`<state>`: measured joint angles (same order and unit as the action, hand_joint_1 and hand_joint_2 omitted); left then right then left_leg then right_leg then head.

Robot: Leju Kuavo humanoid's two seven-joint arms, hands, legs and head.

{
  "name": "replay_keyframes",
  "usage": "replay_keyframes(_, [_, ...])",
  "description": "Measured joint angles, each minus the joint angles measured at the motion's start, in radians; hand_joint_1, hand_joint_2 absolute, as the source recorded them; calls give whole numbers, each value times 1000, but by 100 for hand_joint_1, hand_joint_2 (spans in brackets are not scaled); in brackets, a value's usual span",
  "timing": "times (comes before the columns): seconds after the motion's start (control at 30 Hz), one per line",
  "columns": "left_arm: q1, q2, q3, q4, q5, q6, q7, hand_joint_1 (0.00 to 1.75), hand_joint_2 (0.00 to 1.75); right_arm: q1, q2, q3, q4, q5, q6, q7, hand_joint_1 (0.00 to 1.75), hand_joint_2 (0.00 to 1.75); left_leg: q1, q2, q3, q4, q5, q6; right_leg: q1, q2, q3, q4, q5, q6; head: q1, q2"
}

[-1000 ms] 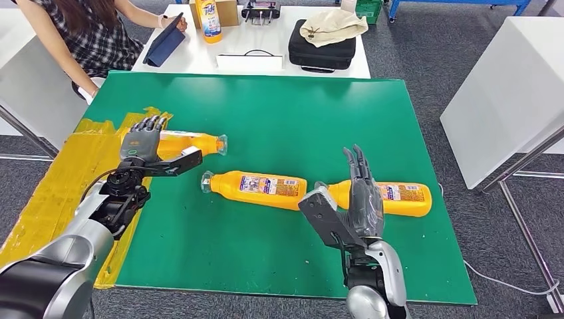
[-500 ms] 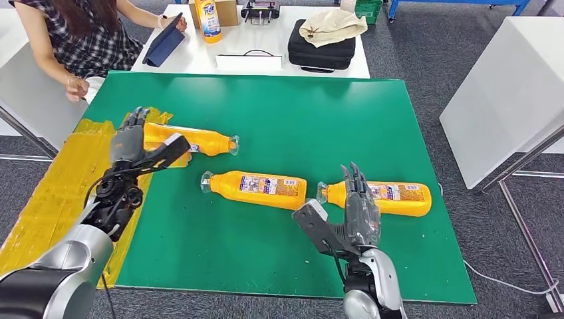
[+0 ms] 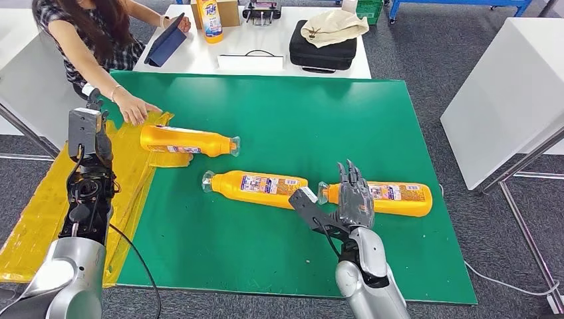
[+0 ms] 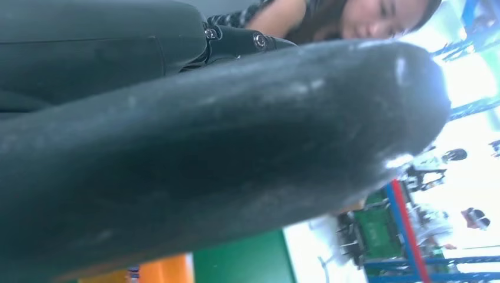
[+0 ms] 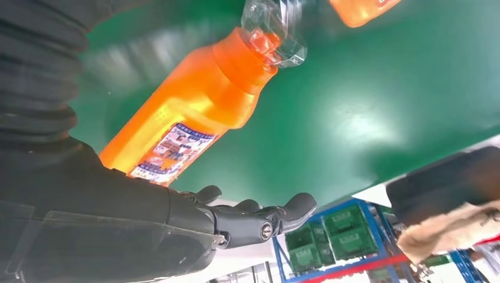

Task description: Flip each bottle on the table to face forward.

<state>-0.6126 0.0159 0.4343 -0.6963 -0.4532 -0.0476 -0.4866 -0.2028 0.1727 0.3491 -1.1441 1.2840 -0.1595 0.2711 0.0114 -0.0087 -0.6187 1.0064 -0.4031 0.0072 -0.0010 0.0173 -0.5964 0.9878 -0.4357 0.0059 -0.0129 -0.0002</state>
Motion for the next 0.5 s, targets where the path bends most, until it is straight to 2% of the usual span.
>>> replay_keyframes(0.2, [19,-11,10,-62,33,1,-15,0,0,-22,11,-9,54,13,-1,3,0,175,0,0,0,0,0,0,0,0,-1,0,0,0,0,0])
replay_keyframes(0.3, [15,-27,-14,-78,69,0,-29,0,0,-65,24,-9,107,34,-7,14,0,175,0,0,0,0,0,0,0,0,-1,0,0,0,0,0])
replay_keyframes(0.5, [-28,-58,-120,-70,122,37,-31,0,0,-206,109,9,295,46,-27,21,0,175,0,1,-1,0,2,-1,0,0,-1,0,3,-1,0,0])
